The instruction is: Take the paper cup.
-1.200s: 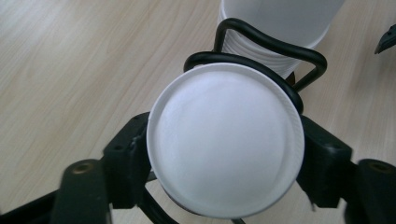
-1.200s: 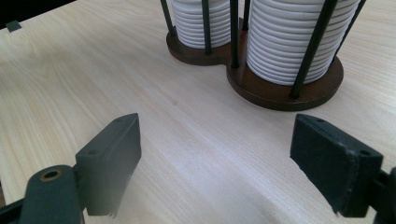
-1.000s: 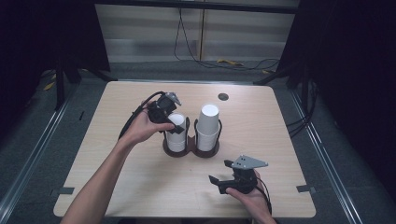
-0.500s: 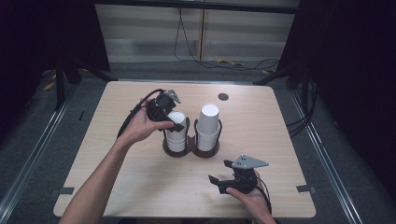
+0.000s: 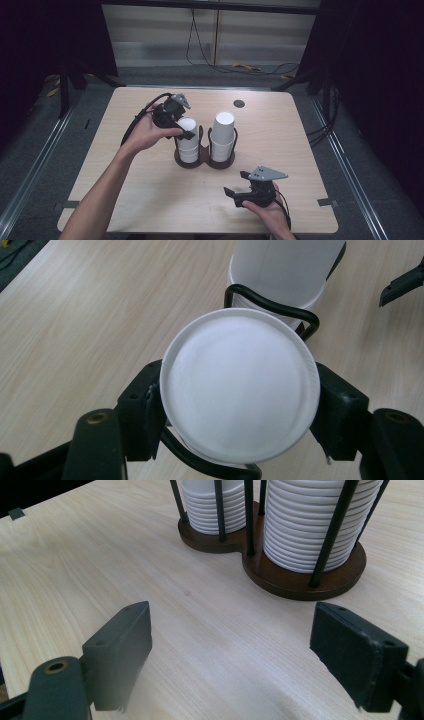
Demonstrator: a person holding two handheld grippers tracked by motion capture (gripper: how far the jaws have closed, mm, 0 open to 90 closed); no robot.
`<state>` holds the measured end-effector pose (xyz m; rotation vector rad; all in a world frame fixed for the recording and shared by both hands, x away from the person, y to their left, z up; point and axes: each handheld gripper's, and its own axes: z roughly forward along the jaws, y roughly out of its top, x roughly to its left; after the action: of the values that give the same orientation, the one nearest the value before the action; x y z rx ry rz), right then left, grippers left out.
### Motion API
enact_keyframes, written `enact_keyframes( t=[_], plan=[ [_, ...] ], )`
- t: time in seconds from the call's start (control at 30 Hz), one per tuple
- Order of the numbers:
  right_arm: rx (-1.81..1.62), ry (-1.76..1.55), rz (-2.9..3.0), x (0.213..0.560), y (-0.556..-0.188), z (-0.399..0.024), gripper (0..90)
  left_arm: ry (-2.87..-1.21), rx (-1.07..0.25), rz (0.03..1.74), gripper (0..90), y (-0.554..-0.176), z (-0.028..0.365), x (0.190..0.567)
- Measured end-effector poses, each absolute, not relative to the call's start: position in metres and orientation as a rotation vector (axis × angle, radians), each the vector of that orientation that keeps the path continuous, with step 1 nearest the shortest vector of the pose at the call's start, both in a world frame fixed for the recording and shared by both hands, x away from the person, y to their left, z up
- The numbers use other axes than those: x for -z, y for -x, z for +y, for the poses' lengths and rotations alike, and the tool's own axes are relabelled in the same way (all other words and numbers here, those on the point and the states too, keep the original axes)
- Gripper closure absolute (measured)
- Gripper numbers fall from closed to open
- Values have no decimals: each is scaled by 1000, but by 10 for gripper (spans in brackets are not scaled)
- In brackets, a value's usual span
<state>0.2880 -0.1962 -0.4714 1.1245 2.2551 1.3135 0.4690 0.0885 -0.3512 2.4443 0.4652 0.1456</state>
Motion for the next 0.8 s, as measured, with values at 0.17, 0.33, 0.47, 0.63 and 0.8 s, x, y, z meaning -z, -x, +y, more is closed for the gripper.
enact_keyframes(
  t=[0.17,0.33,0.47,0.63,0.8],
  plan=[
    [-1321,-1125,2246,470,-288,-197,170,-2448,-155,455,331,-469,93,345],
    [-1319,-1120,2248,471,-288,-196,171,-2426,-155,455,331,-469,97,340],
    [-1318,-1121,2250,471,-288,-196,171,-2396,-166,458,332,-467,100,335],
    [-1317,-1123,2251,471,-288,-196,170,-2384,-166,454,333,-466,102,331],
    [-1319,-1125,2251,471,-288,-196,171,-2368,-172,455,333,-466,105,328]
  ],
)
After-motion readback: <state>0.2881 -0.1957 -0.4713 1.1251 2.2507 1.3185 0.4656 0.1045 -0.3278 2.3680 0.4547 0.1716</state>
